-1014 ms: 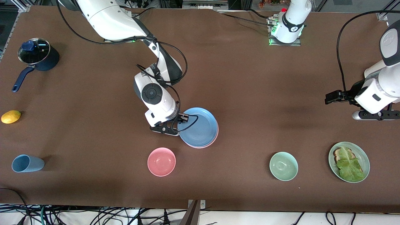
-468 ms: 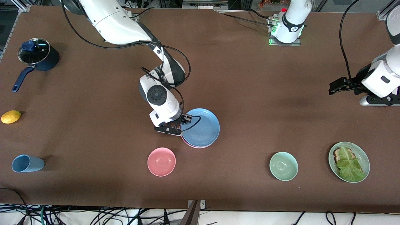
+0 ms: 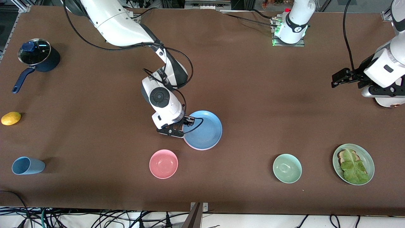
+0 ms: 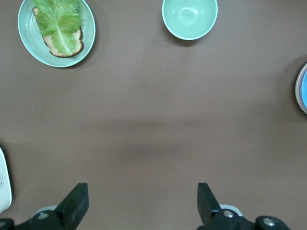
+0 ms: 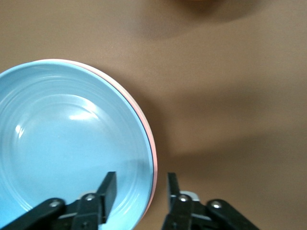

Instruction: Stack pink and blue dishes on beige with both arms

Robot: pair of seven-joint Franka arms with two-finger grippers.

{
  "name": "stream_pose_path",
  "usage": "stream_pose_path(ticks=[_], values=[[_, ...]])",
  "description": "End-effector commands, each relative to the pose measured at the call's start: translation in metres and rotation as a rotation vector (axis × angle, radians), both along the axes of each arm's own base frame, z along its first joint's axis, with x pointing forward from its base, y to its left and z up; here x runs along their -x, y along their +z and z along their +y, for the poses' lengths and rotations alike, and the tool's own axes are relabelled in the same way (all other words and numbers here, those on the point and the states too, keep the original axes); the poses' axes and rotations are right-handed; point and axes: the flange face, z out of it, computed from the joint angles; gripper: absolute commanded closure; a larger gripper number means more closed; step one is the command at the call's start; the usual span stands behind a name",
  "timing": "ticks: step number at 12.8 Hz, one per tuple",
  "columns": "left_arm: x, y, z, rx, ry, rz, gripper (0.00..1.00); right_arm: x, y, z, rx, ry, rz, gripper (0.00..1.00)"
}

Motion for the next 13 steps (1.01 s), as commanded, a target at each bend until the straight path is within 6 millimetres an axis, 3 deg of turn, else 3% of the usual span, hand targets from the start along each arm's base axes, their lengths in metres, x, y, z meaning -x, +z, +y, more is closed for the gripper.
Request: stream_pose_path(ticks=[1, 3, 4, 6, 8, 11, 13], values=[[0.009, 0.003, -0.006, 0.006, -0.031, 0.001, 0.0, -0.007, 0.014, -0.003, 0.002, -0.011, -0.025, 0.29], [0.008, 0.004, -0.006, 0.006, -0.033, -0.002, 0.0, -0.02, 0.042, -0.028, 0.028, -0.033, -0.014, 0.25], [0.007, 0.003, -0.006, 0.006, -0.033, 0.0, 0.0, -0.029, 0.068, -0.043, 0.034, -0.043, -0.011, 0.24], [0.004, 0.009, -0.002, 0.005, -0.027, -0.016, 0.0, -0.045, 0.098, -0.067, 0.042, -0.038, -0.014, 0.01], [0.002, 0.01, -0.001, 0.006, -0.027, -0.022, 0.0, -0.054, 0.135, -0.091, 0.054, -0.02, -0.064, 0.0], [0.001, 0.011, 0.0, 0.004, -0.025, -0.026, 0.0, -0.063, 0.164, -0.131, 0.094, 0.031, -0.071, 0.0], [0.0, 0.011, 0.001, 0.005, -0.024, -0.034, 0.0, -0.061, 0.194, -0.15, 0.107, 0.055, -0.074, 0.0]])
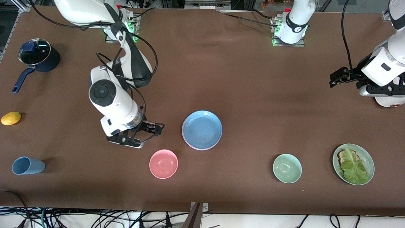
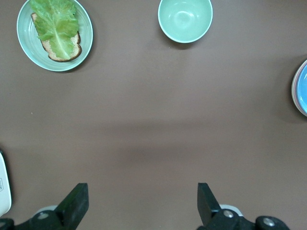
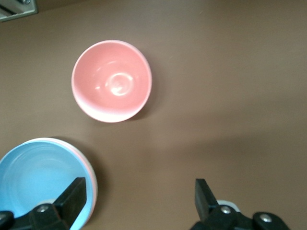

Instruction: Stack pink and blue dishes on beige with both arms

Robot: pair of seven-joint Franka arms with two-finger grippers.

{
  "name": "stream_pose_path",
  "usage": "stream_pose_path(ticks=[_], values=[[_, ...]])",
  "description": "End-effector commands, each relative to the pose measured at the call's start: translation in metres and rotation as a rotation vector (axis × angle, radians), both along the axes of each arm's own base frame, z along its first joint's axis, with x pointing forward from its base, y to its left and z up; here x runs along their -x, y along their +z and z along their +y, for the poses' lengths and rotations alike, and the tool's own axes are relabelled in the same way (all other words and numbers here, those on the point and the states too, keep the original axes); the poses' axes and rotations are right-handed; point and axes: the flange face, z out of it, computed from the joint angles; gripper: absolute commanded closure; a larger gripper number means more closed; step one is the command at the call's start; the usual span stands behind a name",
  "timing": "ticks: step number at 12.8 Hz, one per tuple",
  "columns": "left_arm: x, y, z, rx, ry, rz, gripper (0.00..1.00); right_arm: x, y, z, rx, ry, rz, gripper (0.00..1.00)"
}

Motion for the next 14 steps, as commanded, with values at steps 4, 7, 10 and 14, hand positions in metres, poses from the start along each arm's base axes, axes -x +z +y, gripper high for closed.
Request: stream_pose_path(ticks=[4, 7, 10, 14], values=[[-0.006, 0.003, 0.001, -0.018, -0.03, -0.04, 0.0, 0.017, 0.066, -0.035, 0.045, 0.062, 0.026, 0.0], [-0.007, 0.002, 0.002, -0.021, -0.029, -0.042, 0.0, 0.02, 0.06, -0.036, 0.056, 0.059, 0.057, 0.0], [-0.007, 0.002, 0.001, -0.027, -0.033, -0.042, 0.0, 0.022, 0.06, -0.034, 0.049, 0.057, 0.07, 0.0], [-0.007, 0.001, -0.001, -0.027, -0.035, -0.041, 0.0, 0.025, 0.061, -0.025, 0.053, 0.064, 0.064, 0.0]])
